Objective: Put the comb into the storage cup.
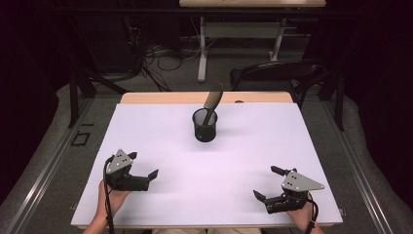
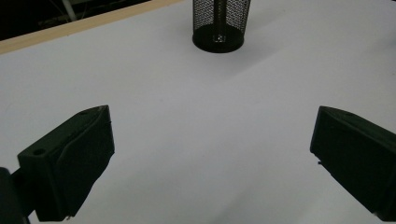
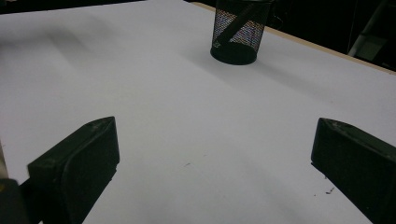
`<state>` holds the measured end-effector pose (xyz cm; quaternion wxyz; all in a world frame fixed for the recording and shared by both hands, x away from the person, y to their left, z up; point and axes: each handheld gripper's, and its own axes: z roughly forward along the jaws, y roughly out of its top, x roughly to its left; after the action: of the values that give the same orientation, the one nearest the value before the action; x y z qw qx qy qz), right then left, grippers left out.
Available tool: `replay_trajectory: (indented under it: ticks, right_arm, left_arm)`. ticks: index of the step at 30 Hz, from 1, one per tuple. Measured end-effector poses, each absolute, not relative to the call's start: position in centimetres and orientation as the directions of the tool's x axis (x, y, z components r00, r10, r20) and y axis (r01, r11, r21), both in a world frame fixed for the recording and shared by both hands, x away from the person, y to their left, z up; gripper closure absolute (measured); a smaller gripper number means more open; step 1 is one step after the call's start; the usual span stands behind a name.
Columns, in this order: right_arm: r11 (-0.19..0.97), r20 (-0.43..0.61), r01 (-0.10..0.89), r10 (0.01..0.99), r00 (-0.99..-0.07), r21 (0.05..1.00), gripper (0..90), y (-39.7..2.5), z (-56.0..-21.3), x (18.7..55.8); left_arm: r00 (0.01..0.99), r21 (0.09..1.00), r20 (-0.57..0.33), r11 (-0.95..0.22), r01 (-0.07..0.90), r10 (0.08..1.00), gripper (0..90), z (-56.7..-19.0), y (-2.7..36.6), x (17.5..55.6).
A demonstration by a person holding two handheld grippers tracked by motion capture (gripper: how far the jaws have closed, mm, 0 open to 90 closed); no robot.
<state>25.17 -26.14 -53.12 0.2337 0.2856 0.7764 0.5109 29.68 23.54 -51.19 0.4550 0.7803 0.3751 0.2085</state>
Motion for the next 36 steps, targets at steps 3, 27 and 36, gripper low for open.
replay_trajectory:
  ticks: [3, 27, 36]
  right_arm:
    - [0.316, -0.072, 0.205, 0.682, -0.727, 0.926, 0.5, -26.2, -53.1, 25.2]
    - [0.318, -0.073, 0.205, 0.681, -0.728, 0.926, 0.5, -26.1, -53.2, 25.2]
    - [0.319, -0.068, 0.212, 0.682, -0.728, 0.924, 0.5, -26.1, -53.2, 25.1]
  left_arm:
    - [0.622, 0.863, -0.007, -0.310, 0.400, 0.783, 0.0, -51.4, 23.7, 29.3]
    - [0.600, 0.871, -0.041, -0.266, 0.413, 0.799, 0.0, -53.1, 24.7, 27.3]
    - [0.595, 0.881, -0.033, -0.258, 0.397, 0.803, 0.0, -53.4, 25.0, 26.6]
